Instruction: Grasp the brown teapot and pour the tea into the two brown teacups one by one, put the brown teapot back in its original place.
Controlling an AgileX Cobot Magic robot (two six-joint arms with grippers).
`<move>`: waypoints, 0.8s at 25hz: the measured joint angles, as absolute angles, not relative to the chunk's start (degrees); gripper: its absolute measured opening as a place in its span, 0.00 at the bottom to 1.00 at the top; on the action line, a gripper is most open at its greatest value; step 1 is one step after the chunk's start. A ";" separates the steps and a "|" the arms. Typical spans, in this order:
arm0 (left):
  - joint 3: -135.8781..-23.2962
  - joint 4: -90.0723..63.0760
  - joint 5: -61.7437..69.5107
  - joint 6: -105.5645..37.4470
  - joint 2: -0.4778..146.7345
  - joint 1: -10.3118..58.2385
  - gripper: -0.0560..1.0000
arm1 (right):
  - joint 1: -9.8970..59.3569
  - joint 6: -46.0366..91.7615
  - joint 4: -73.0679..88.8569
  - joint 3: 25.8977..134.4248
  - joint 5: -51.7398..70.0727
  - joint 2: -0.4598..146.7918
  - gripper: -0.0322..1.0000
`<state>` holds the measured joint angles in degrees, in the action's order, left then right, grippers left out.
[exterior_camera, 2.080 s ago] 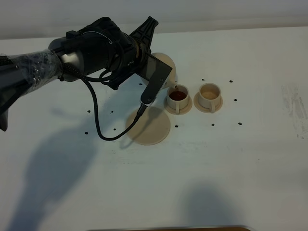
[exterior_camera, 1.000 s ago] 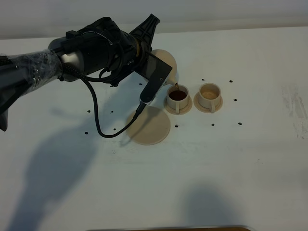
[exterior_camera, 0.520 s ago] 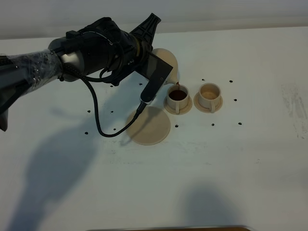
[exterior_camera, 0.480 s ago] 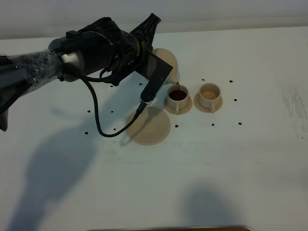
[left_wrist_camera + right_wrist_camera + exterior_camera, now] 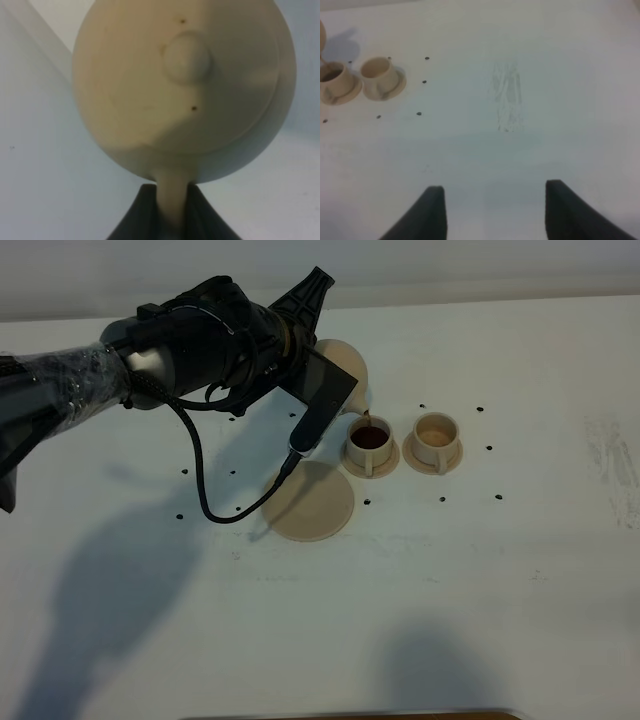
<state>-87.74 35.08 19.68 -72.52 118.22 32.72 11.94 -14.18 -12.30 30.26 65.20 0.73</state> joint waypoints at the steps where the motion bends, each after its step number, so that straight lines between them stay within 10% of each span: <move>1: -87.74 35.08 19.68 -72.52 118.22 32.72 0.21 | 11.94 -14.18 -12.30 30.26 65.20 0.73 0.45; 20: -87.74 35.94 19.61 -72.57 118.22 33.21 0.21 | 11.94 -14.24 -12.30 30.26 65.20 0.73 0.45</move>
<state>-87.74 35.94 19.61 -72.57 118.22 33.21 11.94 -14.24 -12.30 30.26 65.20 0.73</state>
